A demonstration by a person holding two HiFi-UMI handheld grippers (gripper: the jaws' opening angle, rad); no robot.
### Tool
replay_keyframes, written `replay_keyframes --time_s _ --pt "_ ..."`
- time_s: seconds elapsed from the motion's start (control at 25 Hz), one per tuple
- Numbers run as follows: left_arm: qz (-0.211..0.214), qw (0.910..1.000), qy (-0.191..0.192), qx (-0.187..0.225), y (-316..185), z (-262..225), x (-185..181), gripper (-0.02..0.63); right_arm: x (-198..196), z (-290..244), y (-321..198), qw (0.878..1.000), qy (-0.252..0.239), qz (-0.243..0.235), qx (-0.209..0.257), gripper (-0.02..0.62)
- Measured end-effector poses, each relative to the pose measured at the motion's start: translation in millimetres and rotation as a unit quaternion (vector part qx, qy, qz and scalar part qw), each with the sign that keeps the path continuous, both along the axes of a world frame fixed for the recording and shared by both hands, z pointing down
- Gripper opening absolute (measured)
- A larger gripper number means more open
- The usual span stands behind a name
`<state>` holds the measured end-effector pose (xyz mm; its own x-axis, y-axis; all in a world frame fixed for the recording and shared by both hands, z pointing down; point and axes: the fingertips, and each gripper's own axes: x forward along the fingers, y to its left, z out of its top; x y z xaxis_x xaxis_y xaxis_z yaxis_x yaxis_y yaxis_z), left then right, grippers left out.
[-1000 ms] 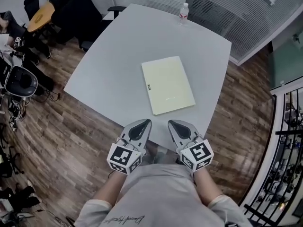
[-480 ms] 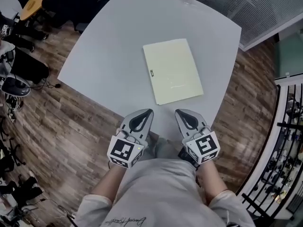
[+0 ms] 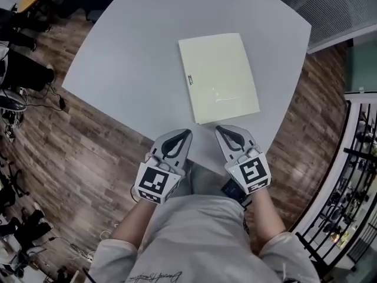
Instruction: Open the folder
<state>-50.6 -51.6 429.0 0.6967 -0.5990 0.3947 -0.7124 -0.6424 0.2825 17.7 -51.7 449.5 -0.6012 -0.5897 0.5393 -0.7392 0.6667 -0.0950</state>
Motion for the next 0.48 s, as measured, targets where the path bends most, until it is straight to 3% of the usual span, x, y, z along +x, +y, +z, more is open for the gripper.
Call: replay_keyframes --time_s 0.2,0.48 --pt "0.000 0.9999 0.000 -0.016 0.2 14.2 4.6 0.009 -1.3 16.8 -1.2 1.000 0.020 -0.019 -0.010 0.026" --pt "-0.003 0.9997 0.000 -0.025 -2.5 26.9 0.6 0.009 -10.1 51.3 -1.8 0.994 0.092 -0.061 -0.010 0.163"
